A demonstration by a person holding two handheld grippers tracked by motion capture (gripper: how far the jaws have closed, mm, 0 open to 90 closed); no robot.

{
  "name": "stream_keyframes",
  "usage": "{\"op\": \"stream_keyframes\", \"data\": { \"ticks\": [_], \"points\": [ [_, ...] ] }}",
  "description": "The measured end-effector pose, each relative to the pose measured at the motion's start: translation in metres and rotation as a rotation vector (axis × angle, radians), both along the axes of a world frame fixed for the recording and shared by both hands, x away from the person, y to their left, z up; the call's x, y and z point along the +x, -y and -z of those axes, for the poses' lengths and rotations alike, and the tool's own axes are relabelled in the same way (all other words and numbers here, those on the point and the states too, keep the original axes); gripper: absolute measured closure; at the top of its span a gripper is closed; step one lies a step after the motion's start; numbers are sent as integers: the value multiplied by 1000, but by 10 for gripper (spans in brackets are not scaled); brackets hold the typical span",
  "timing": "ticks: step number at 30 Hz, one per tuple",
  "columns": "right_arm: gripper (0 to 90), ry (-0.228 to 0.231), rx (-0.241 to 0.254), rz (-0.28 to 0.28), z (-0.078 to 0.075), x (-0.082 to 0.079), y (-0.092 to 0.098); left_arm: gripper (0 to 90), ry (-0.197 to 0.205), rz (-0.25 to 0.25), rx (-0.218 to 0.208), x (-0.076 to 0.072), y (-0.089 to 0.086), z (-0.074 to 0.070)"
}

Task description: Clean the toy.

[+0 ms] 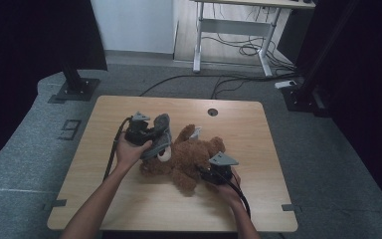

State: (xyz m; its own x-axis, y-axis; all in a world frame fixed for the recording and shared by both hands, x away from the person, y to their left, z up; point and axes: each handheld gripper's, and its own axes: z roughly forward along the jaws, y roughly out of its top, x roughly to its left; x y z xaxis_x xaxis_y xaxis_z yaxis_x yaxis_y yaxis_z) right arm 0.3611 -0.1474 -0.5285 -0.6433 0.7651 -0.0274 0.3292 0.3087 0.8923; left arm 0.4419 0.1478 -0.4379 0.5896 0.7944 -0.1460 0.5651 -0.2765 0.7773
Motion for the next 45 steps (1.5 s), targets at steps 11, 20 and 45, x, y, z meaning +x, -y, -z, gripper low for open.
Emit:
{"op": "stream_keyframes", "data": {
  "ticks": [11,20,45],
  "points": [
    [489,28,-41,-26,-1,-6,-2,764,-64,35,-39,-7,-2,27],
    [325,1,-50,-57,-2,-22,1,775,22,54,-50,-46,-8,38],
    [398,-183,139,-76,-12,-10,10,778,70,72,-97,-86,-15,44]
  ]
}}
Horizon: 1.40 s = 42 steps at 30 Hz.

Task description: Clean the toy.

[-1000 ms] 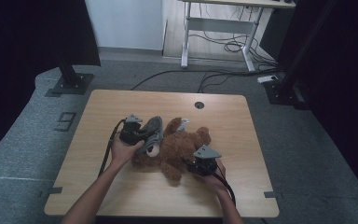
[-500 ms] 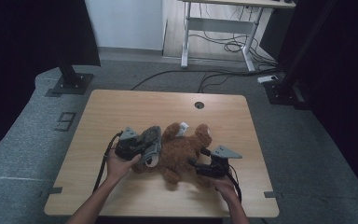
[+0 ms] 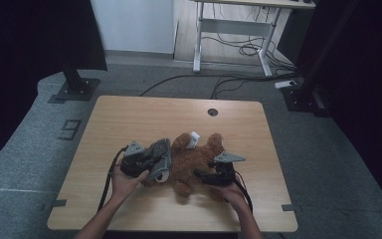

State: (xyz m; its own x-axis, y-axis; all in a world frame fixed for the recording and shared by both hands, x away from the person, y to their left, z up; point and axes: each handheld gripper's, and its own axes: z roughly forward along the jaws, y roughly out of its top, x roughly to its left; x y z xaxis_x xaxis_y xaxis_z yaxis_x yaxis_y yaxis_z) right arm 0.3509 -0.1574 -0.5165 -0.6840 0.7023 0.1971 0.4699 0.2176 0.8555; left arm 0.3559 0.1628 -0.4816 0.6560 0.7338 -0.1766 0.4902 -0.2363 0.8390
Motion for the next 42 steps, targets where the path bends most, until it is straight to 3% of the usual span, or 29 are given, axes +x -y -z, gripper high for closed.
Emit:
{"op": "stream_keyframes", "data": {
  "ticks": [4,6,7,8,9,10,12,13,14,15,18,19,23,30,33,34,35,37,42],
  "points": [
    [489,51,-31,16,1,-7,-3,771,-15,12,-14,-1,2,-14],
    [530,95,-53,31,3,-11,-5,764,-14,44,-13,2,15,-28],
    [530,95,-53,31,3,-11,-5,763,-14,44,-13,2,15,-28],
    [543,116,-60,42,4,-12,-6,763,-11,82,-19,3,32,-36],
    [543,116,-60,42,4,-12,-6,763,-11,82,-19,3,32,-36],
    [549,125,-65,49,4,-12,-7,763,-5,102,-11,2,43,-39],
    [560,151,-93,66,3,-13,-11,761,18,156,29,2,81,-45],
    [563,158,-94,71,4,-13,-12,760,20,170,40,3,93,-45],
    [563,158,-94,71,4,-13,-12,758,20,170,40,3,93,-45],
    [568,161,-99,71,4,-14,-12,757,13,192,61,7,114,-43],
    [583,181,-112,82,5,-16,-12,756,21,174,121,14,130,-37],
    [589,189,-117,89,5,-16,-12,756,21,174,121,14,130,-37],
    [601,203,-112,98,7,-17,-12,758,-19,152,69,21,118,-35],
    [607,210,-113,101,7,-18,-13,758,-39,82,52,24,76,-27],
    [608,207,-114,108,7,-18,-13,759,-43,47,46,25,56,-23],
    [608,209,-112,109,7,-18,-14,759,-46,27,27,26,41,-22],
    [608,209,-112,109,7,-18,-14,759,-46,27,27,26,41,-22],
    [608,207,-110,108,7,-18,-13,758,-41,7,-15,24,20,-21],
    [608,208,-108,113,7,-18,-14,757,-30,-23,-48,18,-1,-21]
  ]
}}
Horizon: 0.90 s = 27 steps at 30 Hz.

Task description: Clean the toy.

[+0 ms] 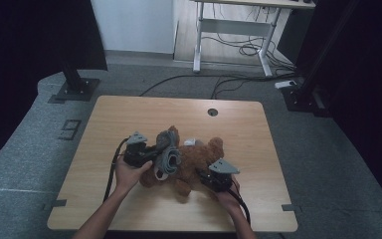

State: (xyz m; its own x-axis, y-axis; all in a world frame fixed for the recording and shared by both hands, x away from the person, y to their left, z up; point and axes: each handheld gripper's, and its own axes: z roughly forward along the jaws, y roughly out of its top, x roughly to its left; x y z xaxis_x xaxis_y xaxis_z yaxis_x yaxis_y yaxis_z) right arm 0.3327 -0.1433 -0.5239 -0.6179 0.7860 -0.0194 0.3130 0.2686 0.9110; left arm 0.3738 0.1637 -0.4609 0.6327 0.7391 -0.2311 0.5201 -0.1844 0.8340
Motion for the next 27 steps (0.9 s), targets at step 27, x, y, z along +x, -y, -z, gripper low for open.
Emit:
{"op": "stream_keyframes", "data": {
  "ticks": [27],
  "points": [
    [711,39,83,-37,-8,1,0,756,-7,-3,-28,9,-1,-26]
  ]
}}
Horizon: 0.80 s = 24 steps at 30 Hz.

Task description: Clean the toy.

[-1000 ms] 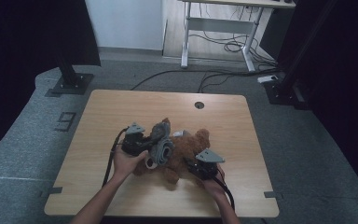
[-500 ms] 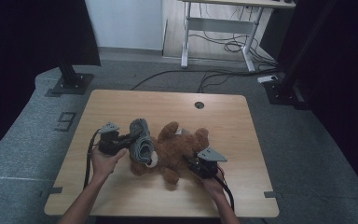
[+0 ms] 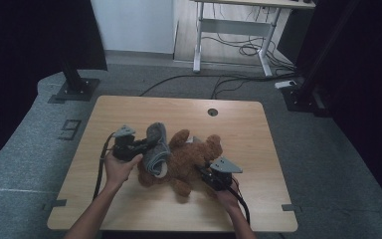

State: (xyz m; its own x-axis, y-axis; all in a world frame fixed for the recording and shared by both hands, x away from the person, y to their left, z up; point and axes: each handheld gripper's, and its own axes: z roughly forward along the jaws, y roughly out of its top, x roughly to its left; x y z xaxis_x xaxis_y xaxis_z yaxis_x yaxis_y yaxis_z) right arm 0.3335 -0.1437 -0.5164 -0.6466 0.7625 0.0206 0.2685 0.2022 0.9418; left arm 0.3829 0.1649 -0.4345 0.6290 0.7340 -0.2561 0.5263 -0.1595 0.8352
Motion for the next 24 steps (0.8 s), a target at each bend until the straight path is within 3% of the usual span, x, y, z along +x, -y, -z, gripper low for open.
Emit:
{"op": "stream_keyframes", "data": {
  "ticks": [1,3,4,5,6,9,12,13,16,18,22,23,24],
  "points": [
    [711,0,0,0,0,0,0,756,0,0,0,0,0,0],
    [710,7,-12,-4,1,-1,0,756,-5,28,9,4,20,-1],
    [710,7,-12,-4,1,-1,0,756,-13,45,13,6,30,-1],
    [709,12,-21,-7,2,-2,0,756,-22,78,24,10,54,1],
    [709,12,-21,-7,2,-2,0,756,-22,78,24,10,54,1],
    [709,11,-32,-4,3,-3,0,756,-5,127,45,7,91,1],
    [708,8,-38,-2,4,-4,0,756,29,161,110,2,122,2],
    [707,7,-43,1,5,-4,1,756,43,155,171,2,133,5],
    [705,-3,-45,3,6,-4,2,756,27,151,168,3,132,8],
    [703,-7,-40,-1,7,-4,2,757,14,142,157,5,120,9],
    [702,-14,-37,-3,7,-5,3,757,7,73,169,5,83,12],
    [702,-15,-32,-4,7,-5,3,758,-1,37,169,6,58,16],
    [702,-15,-32,-4,7,-5,3,758,-1,37,169,6,58,16]
  ]
}}
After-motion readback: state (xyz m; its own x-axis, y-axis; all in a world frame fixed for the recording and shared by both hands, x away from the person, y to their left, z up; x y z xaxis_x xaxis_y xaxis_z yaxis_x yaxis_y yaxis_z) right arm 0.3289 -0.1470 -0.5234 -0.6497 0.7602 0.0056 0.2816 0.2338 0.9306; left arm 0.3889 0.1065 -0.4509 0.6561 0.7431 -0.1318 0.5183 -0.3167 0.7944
